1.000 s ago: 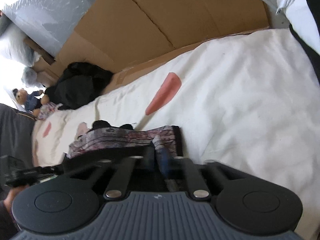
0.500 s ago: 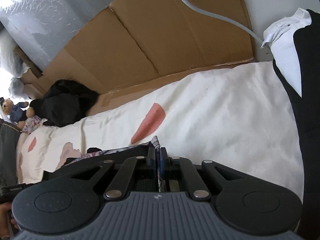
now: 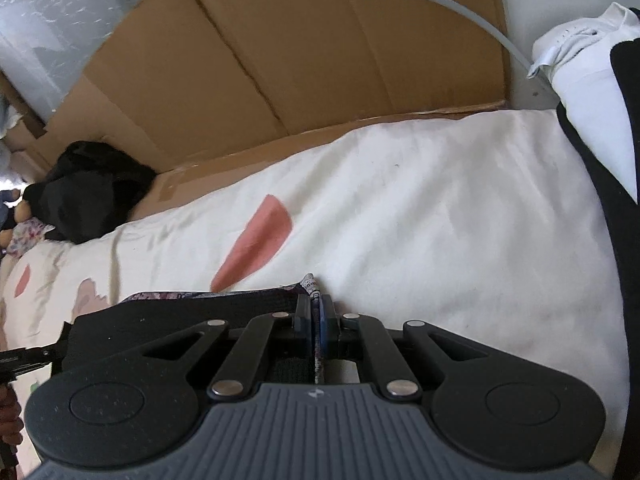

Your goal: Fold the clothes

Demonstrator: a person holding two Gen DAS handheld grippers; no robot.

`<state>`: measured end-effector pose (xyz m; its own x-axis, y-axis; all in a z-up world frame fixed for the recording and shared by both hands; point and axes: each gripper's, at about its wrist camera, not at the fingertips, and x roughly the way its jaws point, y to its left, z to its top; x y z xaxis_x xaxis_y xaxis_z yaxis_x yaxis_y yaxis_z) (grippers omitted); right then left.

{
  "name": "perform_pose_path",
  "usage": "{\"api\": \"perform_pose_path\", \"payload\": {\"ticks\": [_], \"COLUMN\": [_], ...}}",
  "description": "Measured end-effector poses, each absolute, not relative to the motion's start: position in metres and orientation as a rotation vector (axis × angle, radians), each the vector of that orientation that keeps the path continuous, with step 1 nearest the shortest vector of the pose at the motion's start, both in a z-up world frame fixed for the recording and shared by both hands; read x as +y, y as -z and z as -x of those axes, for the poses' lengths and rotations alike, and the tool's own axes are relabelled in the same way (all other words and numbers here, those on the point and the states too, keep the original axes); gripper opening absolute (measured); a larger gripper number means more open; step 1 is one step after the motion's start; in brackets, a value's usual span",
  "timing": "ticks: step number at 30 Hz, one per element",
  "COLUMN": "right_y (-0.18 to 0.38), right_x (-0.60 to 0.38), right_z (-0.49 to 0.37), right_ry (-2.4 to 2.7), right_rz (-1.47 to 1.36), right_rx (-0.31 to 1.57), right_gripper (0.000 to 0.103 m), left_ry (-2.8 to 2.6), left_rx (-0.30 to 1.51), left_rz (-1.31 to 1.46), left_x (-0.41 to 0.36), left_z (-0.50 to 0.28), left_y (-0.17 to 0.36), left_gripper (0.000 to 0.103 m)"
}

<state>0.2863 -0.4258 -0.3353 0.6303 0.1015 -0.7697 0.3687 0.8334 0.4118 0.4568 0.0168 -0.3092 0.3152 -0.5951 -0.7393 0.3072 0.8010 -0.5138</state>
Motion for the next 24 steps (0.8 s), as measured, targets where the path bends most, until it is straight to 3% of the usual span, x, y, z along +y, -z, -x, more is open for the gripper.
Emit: {"api": "perform_pose_path", "payload": {"ticks": [3,6,7,8,9,24], "right_y": [0.337,0.329,0.326,0.321,0.317,0.275], "right_x": [-0.429,-0.427,-0.427,-0.427,-0.427,-0.403], "right_z": [-0.290,-0.286,-0.283,-0.278,-0.275,-0.201], "right_ry": [0.166,0.189,0.177,0.169,0.168,0.213], "right_rz": [-0.620,-0.604,-0.612,-0.617,-0.617,-0.632], "right_rx": [0.918,0.923,0.917,0.906,0.899,1.001], "right_gripper": [0.006,0.022,0.037,0.044,0.051,0.052], "left_ry": [0.592,0.584,0.589,0.593,0.581,0.432], "left_rx": [1.124,1.150,1.156,1.161,1.160,1.207], "left_rz": [0.296,0.174,0.170,0.163,0.146,0.110], "left_x": [0.013,0.004,0.004,0.004,0.005,0.036], "left_z": [-0.460,-0.455,-0.453,-0.451,-0.447,-0.375], "left_y": [0.310,0.303,0.299,0.295,0.291,0.237], "left_gripper": [0.010,0.033,0.051,0.066,0.068,0.067]}}
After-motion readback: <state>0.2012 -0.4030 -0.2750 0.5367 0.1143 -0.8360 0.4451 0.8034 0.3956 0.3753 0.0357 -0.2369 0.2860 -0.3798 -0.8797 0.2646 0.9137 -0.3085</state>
